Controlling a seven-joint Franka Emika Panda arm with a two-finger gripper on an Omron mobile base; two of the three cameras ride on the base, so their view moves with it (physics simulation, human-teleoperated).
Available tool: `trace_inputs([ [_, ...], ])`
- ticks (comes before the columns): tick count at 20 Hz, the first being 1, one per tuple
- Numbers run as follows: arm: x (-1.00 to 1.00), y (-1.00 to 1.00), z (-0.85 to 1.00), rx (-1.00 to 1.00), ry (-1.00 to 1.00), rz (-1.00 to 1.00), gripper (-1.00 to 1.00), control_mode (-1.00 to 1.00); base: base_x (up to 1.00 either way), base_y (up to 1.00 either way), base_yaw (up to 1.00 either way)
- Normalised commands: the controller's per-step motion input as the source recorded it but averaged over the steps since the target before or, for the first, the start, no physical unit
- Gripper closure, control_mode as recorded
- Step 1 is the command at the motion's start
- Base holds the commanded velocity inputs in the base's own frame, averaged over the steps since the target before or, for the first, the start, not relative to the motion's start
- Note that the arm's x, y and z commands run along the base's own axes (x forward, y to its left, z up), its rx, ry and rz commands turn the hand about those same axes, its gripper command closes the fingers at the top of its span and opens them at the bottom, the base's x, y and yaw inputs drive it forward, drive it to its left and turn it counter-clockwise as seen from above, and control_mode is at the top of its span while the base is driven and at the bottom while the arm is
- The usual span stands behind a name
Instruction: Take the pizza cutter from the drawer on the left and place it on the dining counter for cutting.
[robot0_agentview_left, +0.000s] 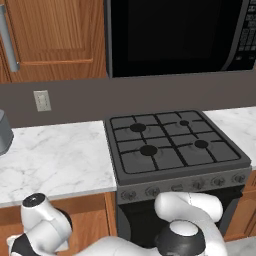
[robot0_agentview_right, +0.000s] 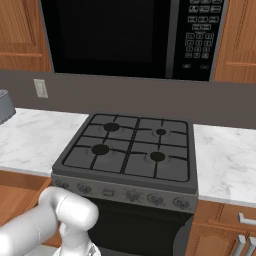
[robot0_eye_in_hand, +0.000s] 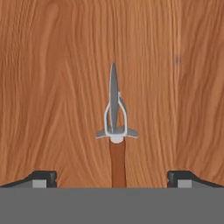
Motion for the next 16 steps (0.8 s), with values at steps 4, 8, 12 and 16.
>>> trace_inputs([
  [4,0.01,0.0,-0.31,0.0,0.02,0.01,-1.0,-1.0,0.0,0.0,0.0],
  [8,0.0,0.0,-0.36,0.0,0.0,0.01,-1.0,-1.0,0.0,0.0,0.0],
  [12,0.0,0.0,-0.34,0.0,0.0,0.02,-1.0,-1.0,0.0,0.0,0.0],
  [16,-0.03,0.0,-0.28,0.0,0.0,0.0,-1.0,-1.0,0.0,0.0,0.0],
])
